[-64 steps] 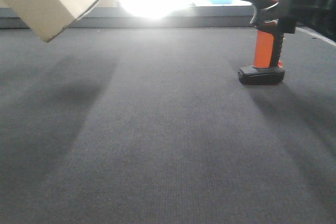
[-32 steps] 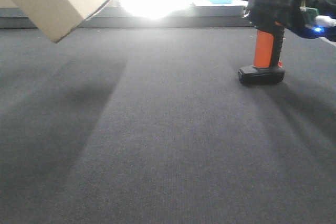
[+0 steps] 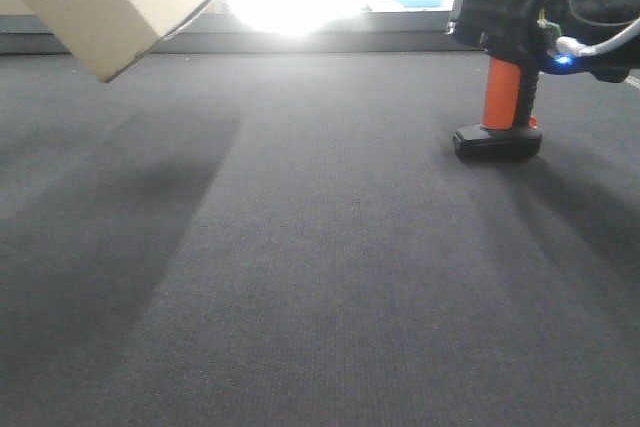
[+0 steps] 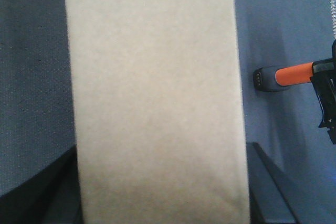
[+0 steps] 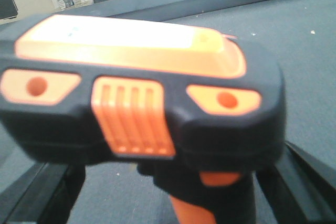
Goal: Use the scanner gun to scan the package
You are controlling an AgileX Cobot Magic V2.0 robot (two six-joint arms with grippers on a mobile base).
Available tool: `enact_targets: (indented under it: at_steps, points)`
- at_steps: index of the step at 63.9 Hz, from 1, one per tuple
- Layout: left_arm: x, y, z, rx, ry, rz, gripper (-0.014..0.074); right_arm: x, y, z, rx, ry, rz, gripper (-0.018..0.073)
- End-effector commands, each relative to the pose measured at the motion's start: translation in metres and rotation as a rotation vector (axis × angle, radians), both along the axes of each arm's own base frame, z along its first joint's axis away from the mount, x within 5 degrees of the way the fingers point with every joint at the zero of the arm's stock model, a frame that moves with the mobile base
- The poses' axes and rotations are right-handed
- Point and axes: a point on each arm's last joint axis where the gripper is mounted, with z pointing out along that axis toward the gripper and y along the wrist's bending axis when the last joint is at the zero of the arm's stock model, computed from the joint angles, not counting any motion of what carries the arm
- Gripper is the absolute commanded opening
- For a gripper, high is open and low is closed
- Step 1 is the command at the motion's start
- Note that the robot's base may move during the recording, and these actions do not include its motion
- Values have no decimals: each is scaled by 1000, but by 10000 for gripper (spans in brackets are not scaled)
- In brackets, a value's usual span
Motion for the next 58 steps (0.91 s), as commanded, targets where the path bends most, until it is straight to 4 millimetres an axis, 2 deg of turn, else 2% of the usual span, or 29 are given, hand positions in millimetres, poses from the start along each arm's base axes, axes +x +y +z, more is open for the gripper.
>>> enact_targets:
  at_steps: [1, 18, 40, 50, 58]
  points:
    - [-3, -2, 8, -7, -33, 0, -111, 5, 0, 2, -40, -36, -7, 568]
    - [-3, 1, 7, 24, -32, 5, -111, 11, 1, 9, -53, -67, -12, 568]
    - [-3, 1, 7, 24, -32, 5, -111, 11, -3, 7, -31, -57, -46, 565]
    - [-3, 1, 7, 24, -32, 5, -111, 11, -2, 5, -49, -48, -42, 494]
    - [-3, 1, 7, 24, -32, 5, -111, 11, -2, 5, -49, -48, -42, 332]
